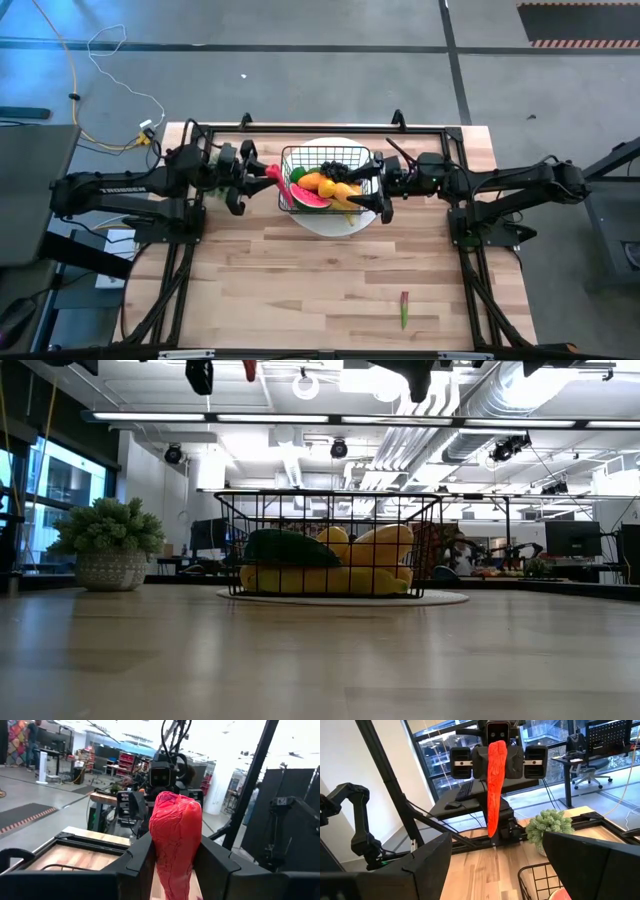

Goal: Build produce basket
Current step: Put the orange chili pepper into the wire basket

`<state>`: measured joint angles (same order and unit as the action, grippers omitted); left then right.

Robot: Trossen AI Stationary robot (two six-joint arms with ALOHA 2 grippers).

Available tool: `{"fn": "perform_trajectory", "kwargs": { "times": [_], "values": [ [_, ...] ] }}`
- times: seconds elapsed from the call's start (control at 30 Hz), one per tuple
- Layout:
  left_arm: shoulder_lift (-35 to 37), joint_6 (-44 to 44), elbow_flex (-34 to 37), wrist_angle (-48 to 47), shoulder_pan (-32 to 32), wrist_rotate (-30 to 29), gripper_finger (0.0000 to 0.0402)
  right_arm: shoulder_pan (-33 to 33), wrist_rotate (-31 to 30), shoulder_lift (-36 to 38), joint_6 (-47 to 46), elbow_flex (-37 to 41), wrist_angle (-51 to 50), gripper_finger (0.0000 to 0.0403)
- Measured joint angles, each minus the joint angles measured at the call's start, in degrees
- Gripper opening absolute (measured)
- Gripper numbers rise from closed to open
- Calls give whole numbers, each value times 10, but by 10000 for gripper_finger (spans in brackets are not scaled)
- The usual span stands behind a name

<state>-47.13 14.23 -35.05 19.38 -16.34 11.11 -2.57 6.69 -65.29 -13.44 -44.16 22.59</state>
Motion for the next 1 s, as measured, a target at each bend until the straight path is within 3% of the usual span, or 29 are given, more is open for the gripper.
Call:
{"fn": "perform_trajectory", "kwargs": {
  "times": [0.7,0.83,1.0],
  "values": [
    [-23,-10,-8,-10,-1,-17,108,0,-1,0,-11,0,0,293],
    [-83,-5,-73,-101,-8,-31,108,0,-1,0,-11,0,13,293],
    [-193,-88,-223,-245,-37,-31,108,0,-1,1,-11,0,55,293]
  ]
}}
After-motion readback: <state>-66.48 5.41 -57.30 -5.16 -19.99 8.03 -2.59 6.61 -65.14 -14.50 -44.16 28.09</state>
